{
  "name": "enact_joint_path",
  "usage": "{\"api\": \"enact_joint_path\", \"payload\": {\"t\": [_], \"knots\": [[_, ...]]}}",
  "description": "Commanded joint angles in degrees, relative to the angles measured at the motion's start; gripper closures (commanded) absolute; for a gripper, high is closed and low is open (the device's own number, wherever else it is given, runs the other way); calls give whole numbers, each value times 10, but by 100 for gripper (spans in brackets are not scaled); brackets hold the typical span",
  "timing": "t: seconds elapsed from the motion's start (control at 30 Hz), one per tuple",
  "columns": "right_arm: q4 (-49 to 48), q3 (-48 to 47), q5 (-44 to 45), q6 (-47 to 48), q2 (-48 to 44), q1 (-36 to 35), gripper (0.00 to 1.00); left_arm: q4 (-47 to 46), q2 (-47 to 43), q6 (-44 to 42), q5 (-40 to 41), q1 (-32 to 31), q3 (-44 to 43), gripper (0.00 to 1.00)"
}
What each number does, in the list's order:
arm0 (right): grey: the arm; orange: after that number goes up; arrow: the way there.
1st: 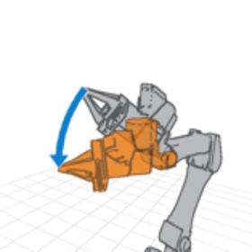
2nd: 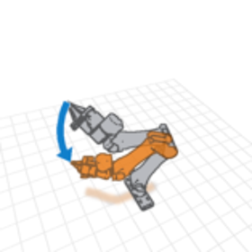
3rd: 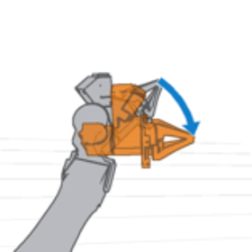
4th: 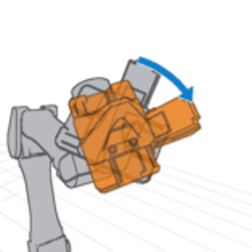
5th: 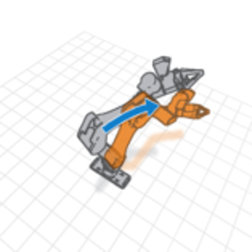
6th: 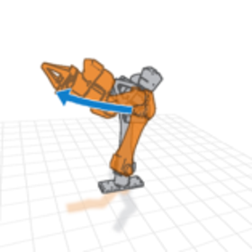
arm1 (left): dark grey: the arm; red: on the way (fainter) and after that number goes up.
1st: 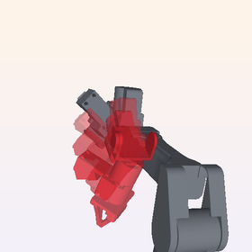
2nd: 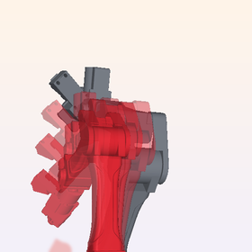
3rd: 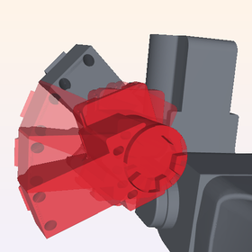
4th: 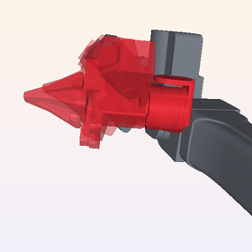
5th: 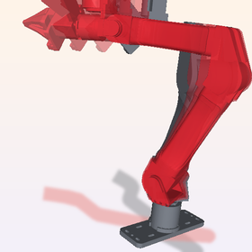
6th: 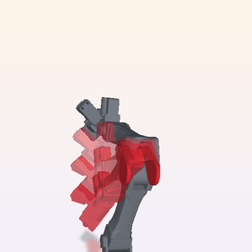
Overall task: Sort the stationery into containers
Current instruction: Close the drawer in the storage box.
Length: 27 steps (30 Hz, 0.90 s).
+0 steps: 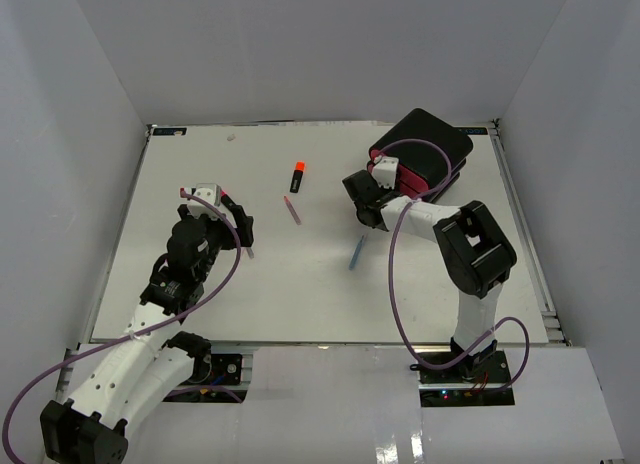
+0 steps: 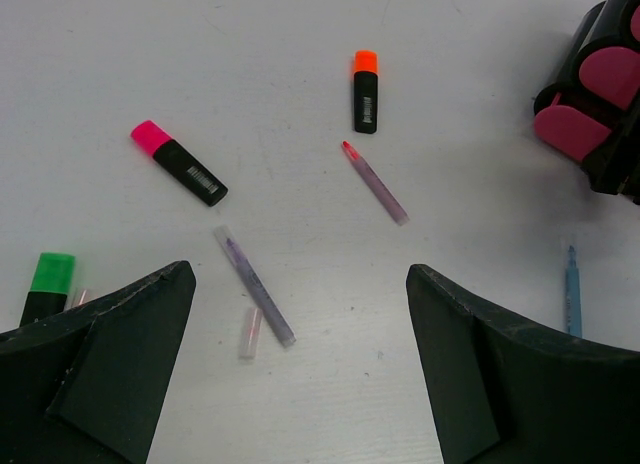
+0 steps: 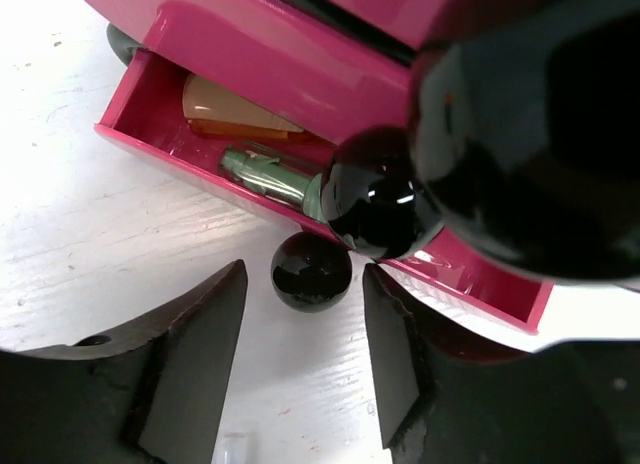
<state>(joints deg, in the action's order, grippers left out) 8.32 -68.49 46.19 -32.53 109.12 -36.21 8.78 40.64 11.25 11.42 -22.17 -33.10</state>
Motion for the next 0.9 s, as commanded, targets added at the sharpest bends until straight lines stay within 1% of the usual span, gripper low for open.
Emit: {"api": "enact_joint_path", "payload": {"t": [0.0,0.13,0.17,0.23,0.27,0.37,0.53,0.6,0.77,0.87], "knots": [[-38,-6,28,20,6,10,43,-9,-7,1,-8,4,-2,2],[-51,-2,31,32,7,16,37,-10,-5,0,-8,4,-1,2],[-54,-2,31,37,8,16,34,-10,-4,0,-9,4,-1,2],[-60,-2,30,42,8,18,31,-10,-3,0,-9,4,0,2],[-64,-2,29,47,9,18,27,-11,-2,0,-9,4,-1,2],[-70,-3,28,54,12,20,23,-11,-1,-1,-9,4,-1,2],[-76,-3,27,66,13,21,20,-11,1,-2,-9,4,-1,2],[-76,-2,28,68,12,21,15,-11,1,-2,-10,4,-1,2],[-76,3,29,73,4,20,9,-11,4,-3,-10,4,-1,2],[-76,6,26,80,-4,20,8,-11,4,-3,-11,4,-1,2]]}}
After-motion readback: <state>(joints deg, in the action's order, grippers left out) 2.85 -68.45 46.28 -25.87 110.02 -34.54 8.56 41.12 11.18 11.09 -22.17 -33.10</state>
